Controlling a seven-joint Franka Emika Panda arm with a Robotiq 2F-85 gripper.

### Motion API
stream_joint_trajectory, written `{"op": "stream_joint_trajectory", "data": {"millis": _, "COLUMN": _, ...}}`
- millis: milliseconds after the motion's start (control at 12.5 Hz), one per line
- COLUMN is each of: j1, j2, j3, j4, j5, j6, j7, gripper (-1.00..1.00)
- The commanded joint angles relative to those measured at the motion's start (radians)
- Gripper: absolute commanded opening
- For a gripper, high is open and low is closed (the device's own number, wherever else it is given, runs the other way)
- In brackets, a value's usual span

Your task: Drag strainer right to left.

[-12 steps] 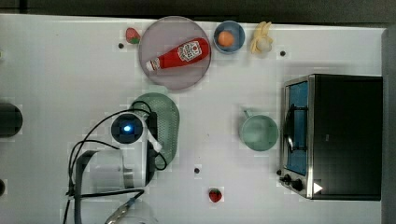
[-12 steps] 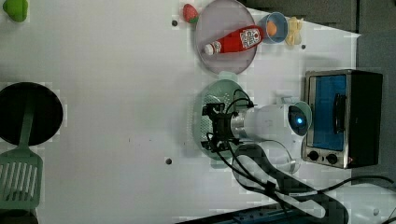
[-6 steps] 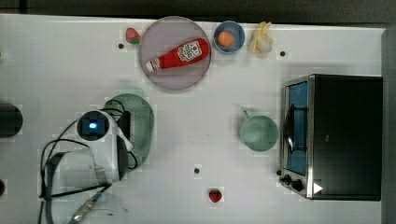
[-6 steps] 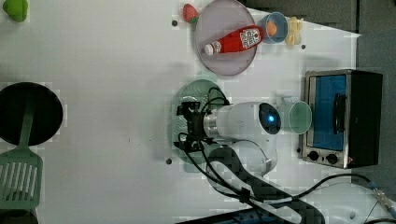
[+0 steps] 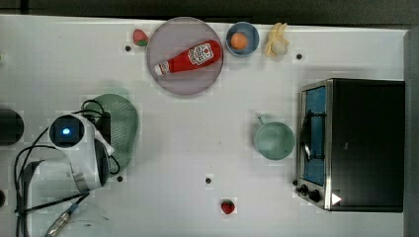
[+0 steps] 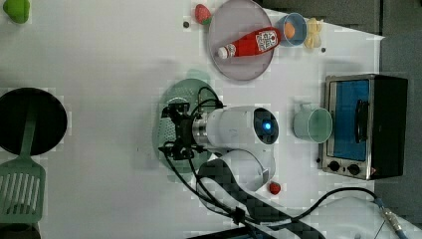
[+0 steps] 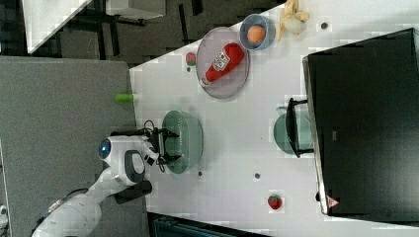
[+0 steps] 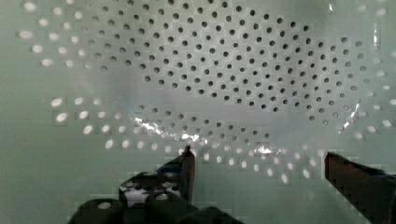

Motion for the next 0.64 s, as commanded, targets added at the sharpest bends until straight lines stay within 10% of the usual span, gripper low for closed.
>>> {"op": "stream_joint_trajectory", "data": {"millis": 80, "j1": 0.030, "j2": 0.020, "j3": 0.001, "j4": 0.046, "j5": -0.010, "j6": -0.037, "j7": 0.110, "gripper": 1.00}}
{"op": "stream_joint_trajectory", "data": {"millis": 640, "j1": 0.099, "j2": 0.074, "j3": 0.001, "j4": 0.143, "j5": -0.008, "j6": -0.034, "j7": 0.145, "gripper": 1.00}}
